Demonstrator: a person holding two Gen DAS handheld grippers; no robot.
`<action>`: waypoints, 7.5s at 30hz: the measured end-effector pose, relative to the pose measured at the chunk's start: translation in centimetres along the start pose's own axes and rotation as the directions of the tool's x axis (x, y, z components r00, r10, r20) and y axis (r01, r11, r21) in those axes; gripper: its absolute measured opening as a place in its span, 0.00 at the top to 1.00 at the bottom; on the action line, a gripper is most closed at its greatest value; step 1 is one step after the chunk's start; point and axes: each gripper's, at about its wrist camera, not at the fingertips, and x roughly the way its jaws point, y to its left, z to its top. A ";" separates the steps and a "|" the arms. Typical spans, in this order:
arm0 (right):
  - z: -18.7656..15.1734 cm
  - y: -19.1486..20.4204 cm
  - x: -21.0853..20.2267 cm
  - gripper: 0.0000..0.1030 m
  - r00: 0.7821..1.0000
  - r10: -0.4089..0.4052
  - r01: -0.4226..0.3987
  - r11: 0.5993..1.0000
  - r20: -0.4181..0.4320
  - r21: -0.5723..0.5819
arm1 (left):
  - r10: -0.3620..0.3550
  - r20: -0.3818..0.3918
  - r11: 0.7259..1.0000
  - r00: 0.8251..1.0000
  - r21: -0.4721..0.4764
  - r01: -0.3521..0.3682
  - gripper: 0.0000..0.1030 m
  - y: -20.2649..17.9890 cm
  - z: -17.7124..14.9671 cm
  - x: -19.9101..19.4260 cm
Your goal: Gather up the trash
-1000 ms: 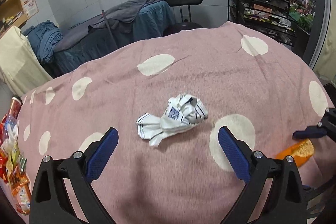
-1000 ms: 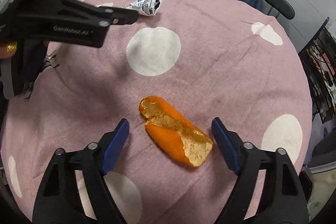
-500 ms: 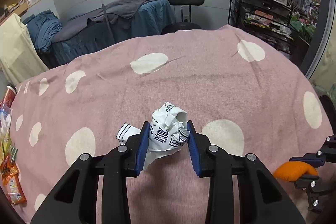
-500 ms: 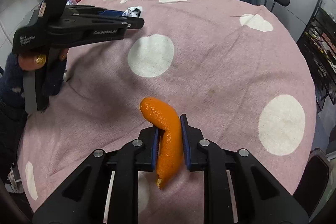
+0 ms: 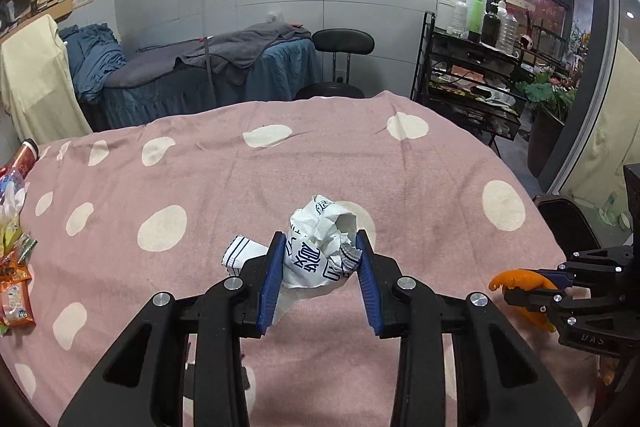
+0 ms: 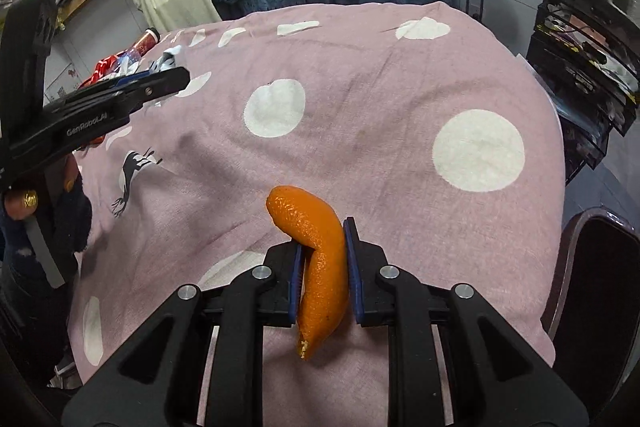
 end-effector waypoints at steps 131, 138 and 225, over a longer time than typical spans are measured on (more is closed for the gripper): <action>-13.2 -7.1 -16.2 0.05 0.731 -0.532 0.307 0.816 0.427 0.490 | -0.045 0.251 0.992 0.967 0.125 0.014 0.05 -16.4 -5.5 -9.0; -12.6 -0.8 -15.1 0.05 0.731 -0.474 0.330 0.875 0.491 0.354 | 0.111 0.291 0.993 0.950 -0.006 -0.114 0.05 -12.6 -7.3 -11.0; -13.3 2.1 -14.8 0.05 0.724 -0.453 0.325 0.889 0.520 0.323 | 0.136 0.324 0.991 0.936 -0.042 -0.129 0.05 -10.3 -9.4 -12.3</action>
